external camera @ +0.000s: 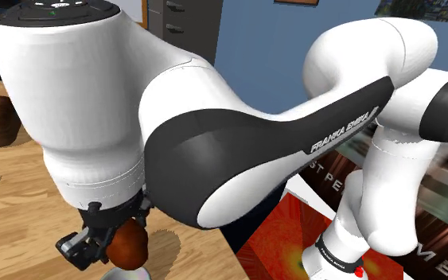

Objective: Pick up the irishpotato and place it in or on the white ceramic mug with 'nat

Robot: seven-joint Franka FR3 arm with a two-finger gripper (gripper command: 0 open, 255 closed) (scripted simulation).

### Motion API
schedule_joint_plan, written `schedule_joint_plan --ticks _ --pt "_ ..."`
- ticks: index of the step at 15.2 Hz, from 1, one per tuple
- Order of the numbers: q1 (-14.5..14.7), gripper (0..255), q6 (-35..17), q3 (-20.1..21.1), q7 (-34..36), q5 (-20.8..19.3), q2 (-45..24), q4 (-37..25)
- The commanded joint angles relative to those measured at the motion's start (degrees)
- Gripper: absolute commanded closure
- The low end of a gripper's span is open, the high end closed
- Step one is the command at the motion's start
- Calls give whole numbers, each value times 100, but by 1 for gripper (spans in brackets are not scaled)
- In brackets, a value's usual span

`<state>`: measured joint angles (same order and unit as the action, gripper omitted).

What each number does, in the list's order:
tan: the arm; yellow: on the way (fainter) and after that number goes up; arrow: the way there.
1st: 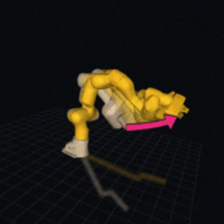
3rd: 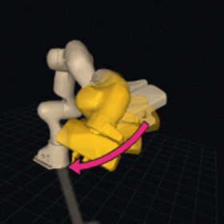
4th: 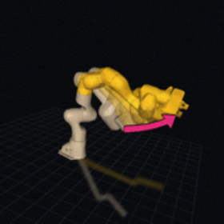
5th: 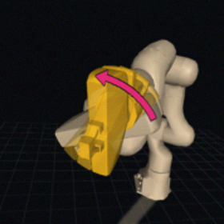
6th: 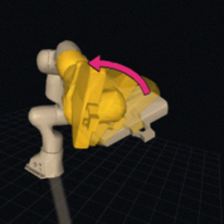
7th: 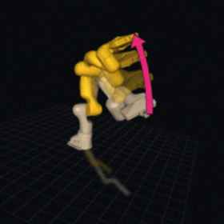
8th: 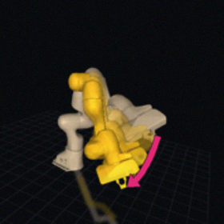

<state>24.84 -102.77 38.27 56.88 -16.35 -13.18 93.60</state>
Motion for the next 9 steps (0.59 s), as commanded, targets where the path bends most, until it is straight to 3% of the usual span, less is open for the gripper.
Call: schedule_joint_plan --ticks 1,4,9 --pt "280 255 176 63 316 -192 -313 -368" --pt "680 255 419 97 667 -425 -713 -871" --pt "638 255 53 74 738 -459 -734 -512"
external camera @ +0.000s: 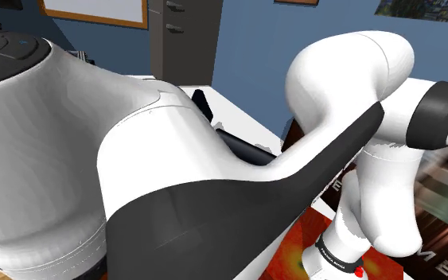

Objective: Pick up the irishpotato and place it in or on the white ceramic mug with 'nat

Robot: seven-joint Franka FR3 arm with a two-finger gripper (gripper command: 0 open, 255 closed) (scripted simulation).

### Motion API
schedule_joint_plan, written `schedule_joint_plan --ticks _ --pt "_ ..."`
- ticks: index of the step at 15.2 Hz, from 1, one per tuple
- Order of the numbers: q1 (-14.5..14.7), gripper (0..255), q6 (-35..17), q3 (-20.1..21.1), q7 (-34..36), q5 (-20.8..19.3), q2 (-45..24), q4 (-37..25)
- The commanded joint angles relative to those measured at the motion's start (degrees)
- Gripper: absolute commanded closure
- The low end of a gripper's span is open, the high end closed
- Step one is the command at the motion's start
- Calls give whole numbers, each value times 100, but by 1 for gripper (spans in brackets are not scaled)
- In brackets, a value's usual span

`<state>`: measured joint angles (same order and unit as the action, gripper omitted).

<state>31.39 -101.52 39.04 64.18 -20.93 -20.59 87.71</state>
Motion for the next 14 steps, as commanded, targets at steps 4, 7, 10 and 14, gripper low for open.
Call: schedule_joint_plan --ticks 4,7,10,14 --pt "-36 255 -351 -26 74 -49 -38 330" --pt "-43 255 -553 -47 128 -97 -85 502" --pt "-44 255 -706 -66 172 -139 -129 625" --pt "-44 255 -705 -66 173 -139 -130 624"
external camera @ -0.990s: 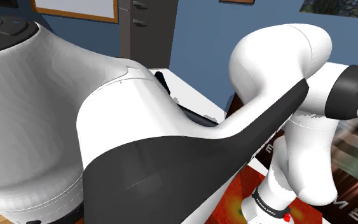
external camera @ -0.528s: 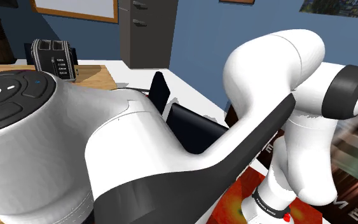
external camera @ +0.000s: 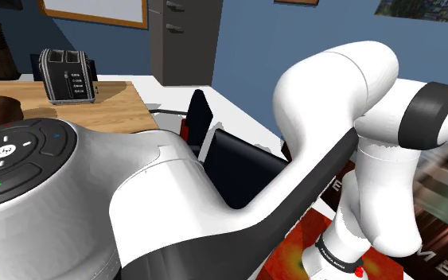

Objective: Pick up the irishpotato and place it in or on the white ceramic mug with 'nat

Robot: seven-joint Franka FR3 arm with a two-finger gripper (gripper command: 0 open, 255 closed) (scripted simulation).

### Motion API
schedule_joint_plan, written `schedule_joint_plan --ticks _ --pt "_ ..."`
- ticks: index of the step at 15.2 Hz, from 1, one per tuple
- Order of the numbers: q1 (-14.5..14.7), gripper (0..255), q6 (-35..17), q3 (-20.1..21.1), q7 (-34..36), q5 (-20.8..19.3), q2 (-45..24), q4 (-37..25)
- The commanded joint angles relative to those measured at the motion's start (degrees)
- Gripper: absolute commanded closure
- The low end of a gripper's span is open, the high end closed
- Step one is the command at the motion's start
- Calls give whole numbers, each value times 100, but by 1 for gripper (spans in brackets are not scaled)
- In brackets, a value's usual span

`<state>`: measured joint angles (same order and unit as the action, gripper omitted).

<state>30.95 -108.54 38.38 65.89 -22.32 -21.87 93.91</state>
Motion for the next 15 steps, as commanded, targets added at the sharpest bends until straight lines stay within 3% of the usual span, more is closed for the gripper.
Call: schedule_joint_plan --ticks 1,2,3,8,12,15 --pt "1 255 -3 0 1 0 -1 4" --pt "1 255 -3 0 1 0 -1 4" --pt "0 0 -4 0 1 0 -1 5" --pt "1 0 -4 0 1 -1 -2 4" --pt "85 0 655 77 -98 125 113 -573" --pt "85 0 654 77 -99 125 114 -573"
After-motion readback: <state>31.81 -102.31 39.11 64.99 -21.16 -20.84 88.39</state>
